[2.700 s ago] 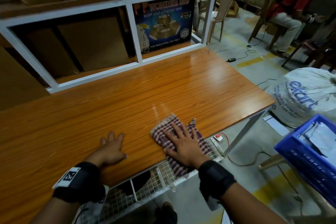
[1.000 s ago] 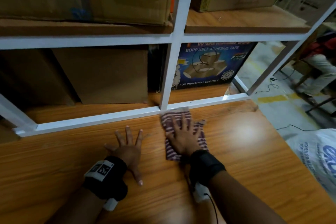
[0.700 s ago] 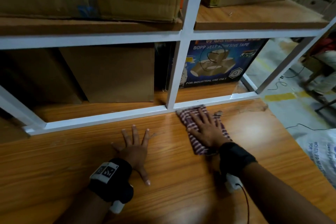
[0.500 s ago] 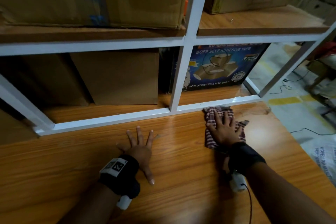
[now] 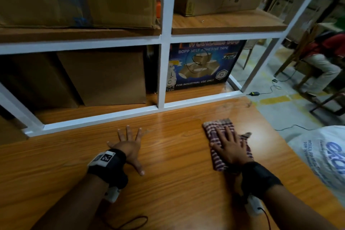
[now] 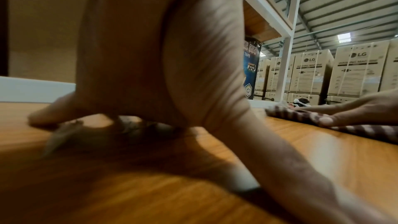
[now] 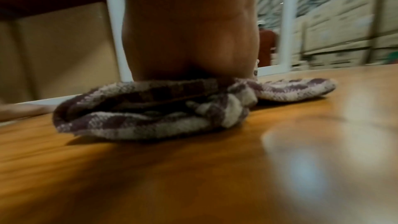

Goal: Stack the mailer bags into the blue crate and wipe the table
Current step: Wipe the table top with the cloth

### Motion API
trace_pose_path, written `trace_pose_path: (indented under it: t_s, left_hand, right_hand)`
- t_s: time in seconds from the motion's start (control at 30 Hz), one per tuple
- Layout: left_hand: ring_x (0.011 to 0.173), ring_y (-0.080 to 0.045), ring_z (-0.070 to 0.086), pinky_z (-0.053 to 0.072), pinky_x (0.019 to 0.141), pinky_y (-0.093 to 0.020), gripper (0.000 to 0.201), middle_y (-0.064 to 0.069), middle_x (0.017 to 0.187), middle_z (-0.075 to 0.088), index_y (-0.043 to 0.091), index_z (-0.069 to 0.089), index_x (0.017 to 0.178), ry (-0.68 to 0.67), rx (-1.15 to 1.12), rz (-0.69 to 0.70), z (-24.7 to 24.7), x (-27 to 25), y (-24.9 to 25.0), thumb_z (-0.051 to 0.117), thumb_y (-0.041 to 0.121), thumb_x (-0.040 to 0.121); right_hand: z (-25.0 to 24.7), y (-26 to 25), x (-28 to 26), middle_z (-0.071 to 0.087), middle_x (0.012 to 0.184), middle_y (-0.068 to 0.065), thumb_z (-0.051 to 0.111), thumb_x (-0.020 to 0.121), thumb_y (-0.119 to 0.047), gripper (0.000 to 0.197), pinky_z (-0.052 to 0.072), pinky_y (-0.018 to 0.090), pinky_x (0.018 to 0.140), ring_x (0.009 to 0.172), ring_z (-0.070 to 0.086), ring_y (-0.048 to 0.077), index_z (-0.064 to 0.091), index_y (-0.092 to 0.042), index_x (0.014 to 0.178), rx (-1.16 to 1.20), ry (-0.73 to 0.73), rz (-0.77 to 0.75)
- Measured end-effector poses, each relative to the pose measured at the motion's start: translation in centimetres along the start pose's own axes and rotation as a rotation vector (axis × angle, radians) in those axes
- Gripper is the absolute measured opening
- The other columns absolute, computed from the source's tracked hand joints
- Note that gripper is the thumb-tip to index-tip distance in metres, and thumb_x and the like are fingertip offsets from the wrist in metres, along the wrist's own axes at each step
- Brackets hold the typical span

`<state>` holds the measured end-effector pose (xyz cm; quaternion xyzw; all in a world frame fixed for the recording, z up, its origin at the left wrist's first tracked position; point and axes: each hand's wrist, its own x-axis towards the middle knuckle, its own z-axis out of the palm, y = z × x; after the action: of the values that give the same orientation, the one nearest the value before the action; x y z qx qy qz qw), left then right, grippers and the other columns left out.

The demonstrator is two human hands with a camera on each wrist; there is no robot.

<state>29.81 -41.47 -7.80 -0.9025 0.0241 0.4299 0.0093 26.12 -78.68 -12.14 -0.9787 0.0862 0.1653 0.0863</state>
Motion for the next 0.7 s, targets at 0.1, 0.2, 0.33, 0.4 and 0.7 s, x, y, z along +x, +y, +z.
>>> trace_pose_path:
  t_s: [0.1,0.2,0.33,0.4,0.7]
  left_hand:
    - [0.138,-0.051,-0.03,0.008,0.103,-0.08,0.159,-0.02,0.142,-0.05,0.025,-0.043,0.14,-0.008,0.018,-0.003,1.3,-1.0,0.8,0.081,0.072,0.051]
    - [0.138,-0.052,-0.029,0.009,0.104,-0.08,0.159,-0.02,0.141,-0.051,0.025,-0.043,0.139,-0.01,0.0,-0.002,2.8,-1.9,2.3,0.078,0.075,0.05]
    - [0.135,-0.051,-0.036,0.006,0.107,-0.077,0.159,-0.015,0.133,-0.057,0.026,-0.044,0.137,-0.043,-0.019,0.022,4.9,-3.6,5.0,0.08,0.073,0.05]
    - [0.133,-0.049,-0.039,0.005,0.108,-0.076,0.159,-0.012,0.127,-0.06,0.027,-0.044,0.137,-0.055,-0.026,0.022,6.4,-4.8,6.4,0.081,0.071,0.051]
    - [0.129,-0.045,-0.045,-0.006,0.103,-0.079,0.158,-0.012,0.13,-0.061,0.026,-0.042,0.14,-0.014,-0.084,0.052,13.8,-10.3,11.0,0.077,0.078,0.049]
  right_hand:
    - [0.3,1.8,-1.8,-0.015,0.164,0.001,0.024,0.09,-0.075,0.075,0.0,0.065,0.115,0.149,-0.01,0.035,-0.007,-0.045,0.153,0.054,0.031,0.105]
    - [1.6,-1.6,-4.4,-0.016,0.163,0.003,0.025,0.092,-0.072,0.075,-0.004,0.065,0.114,0.149,-0.012,0.037,-0.006,-0.042,0.153,0.053,0.01,0.012]
    - [4.4,-6.5,-9.6,-0.018,0.163,0.0,0.02,0.088,-0.078,0.077,-0.01,0.063,0.112,0.148,-0.016,0.035,-0.004,-0.043,0.153,-0.071,-0.078,-0.349]
    - [4.6,-5.9,-10.8,-0.016,0.163,-0.003,0.018,0.085,-0.081,0.078,-0.011,0.062,0.112,0.149,-0.016,0.032,-0.003,-0.047,0.152,-0.099,-0.083,-0.434]
    - [2.1,8.8,-9.9,-0.013,0.164,-0.004,0.033,0.091,-0.073,0.075,-0.003,0.064,0.115,0.15,-0.011,0.032,-0.001,-0.048,0.152,0.073,0.021,-0.069]
